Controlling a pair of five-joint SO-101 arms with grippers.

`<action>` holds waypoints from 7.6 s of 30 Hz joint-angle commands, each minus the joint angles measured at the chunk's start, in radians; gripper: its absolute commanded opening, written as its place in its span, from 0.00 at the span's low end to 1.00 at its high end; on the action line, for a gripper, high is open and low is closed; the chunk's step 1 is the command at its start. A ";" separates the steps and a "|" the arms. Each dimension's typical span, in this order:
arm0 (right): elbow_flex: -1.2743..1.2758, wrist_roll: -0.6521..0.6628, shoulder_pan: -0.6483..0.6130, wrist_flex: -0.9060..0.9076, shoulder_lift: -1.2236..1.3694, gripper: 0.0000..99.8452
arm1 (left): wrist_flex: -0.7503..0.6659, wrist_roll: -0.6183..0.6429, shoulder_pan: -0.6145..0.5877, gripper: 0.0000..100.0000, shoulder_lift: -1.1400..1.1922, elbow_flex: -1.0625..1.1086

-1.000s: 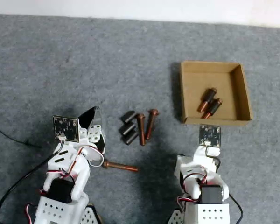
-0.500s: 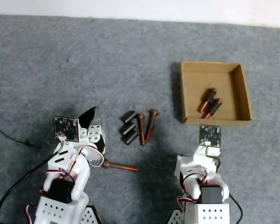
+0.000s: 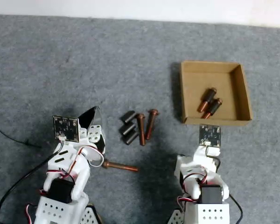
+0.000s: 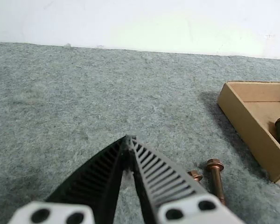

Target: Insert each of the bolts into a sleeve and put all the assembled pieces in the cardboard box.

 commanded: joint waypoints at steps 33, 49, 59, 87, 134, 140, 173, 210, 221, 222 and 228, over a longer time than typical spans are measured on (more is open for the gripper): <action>0.145 -0.005 0.065 -0.062 -0.016 0.30 | 0.259 -0.368 -0.033 0.01 -0.013 -0.108; -0.222 -0.009 0.039 -0.302 0.035 0.30 | 0.258 -0.321 -0.133 0.01 -0.013 -0.125; -0.521 -0.043 -0.104 -0.394 0.662 0.30 | 0.258 -0.321 -0.134 0.01 -0.013 -0.124; -1.168 -0.219 -0.403 -0.404 1.681 0.30 | 0.227 -0.321 -0.137 0.01 -0.013 -0.099; -1.412 -0.514 -0.673 -0.360 2.058 0.30 | 0.206 -0.279 -0.220 0.01 -0.013 -0.108; -1.412 -0.514 -0.668 -0.318 2.078 0.30 | 0.206 -0.279 -0.220 0.01 -0.013 -0.108; -1.419 -0.414 -0.564 -0.317 2.066 0.00 | 0.206 -0.279 -0.214 0.01 -0.013 -0.104; -0.378 -0.031 -0.012 -0.639 0.638 0.00 | 0.166 -0.284 -0.191 0.01 -0.013 -0.067; -0.104 -0.031 0.042 -0.645 0.166 0.00 | 0.166 -0.284 -0.186 0.01 -0.013 -0.061; -0.081 -0.031 0.042 -0.645 0.125 0.00 | 0.166 -0.285 -0.180 0.01 -0.013 -0.061; 0.033 -0.031 0.044 -0.647 -0.027 0.00 | 0.166 -0.285 -0.176 0.01 -0.013 -0.061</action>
